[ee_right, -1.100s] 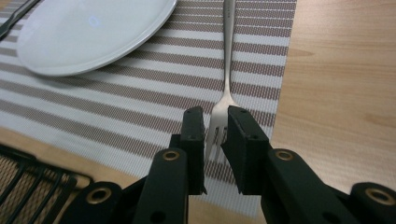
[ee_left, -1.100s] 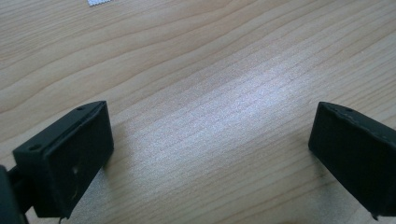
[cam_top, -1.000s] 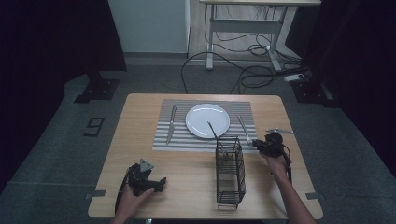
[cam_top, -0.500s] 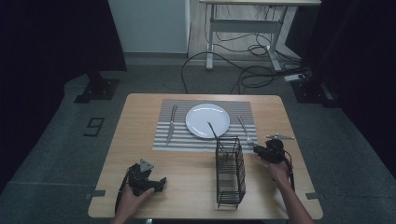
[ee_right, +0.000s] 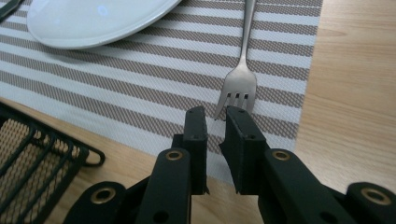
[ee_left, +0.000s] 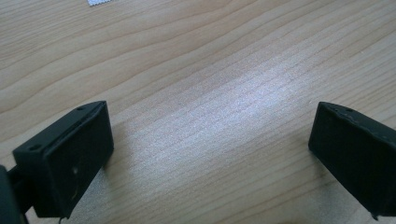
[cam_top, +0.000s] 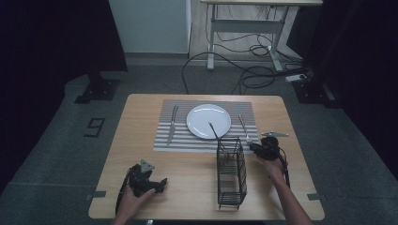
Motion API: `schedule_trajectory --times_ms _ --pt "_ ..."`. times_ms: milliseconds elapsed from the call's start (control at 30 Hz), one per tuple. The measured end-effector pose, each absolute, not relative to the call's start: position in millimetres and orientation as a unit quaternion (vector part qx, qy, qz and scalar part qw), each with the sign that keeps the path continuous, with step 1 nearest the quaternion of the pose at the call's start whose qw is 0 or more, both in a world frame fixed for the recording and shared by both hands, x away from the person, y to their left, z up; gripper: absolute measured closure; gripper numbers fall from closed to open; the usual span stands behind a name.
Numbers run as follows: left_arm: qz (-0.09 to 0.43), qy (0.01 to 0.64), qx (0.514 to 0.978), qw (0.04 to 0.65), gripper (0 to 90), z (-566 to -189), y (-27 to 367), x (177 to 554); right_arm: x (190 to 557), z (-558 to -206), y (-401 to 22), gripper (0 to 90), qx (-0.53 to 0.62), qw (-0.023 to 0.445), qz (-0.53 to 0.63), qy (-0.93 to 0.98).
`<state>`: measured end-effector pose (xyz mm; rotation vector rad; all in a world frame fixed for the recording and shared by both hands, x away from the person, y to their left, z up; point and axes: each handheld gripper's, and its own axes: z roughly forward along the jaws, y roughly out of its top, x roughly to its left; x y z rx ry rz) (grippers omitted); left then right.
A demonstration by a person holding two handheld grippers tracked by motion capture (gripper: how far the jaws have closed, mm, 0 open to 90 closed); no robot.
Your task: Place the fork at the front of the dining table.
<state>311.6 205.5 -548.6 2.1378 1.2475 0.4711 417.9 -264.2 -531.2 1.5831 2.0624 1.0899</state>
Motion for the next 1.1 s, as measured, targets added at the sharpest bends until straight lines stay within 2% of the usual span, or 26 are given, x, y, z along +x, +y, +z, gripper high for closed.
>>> schedule_trajectory --times_ms 700,1100 --pt "0.178 0.472 0.807 0.306 0.0 -548.7 205.4 311.6 444.2 -535.2 -244.8 76.2 0.562 0.152 0.408 0.703" --pt "0.178 0.471 0.808 0.306 0.0 -548.6 205.5 311.6 444.0 -534.1 -246.3 73.5 0.560 0.149 0.416 0.701"
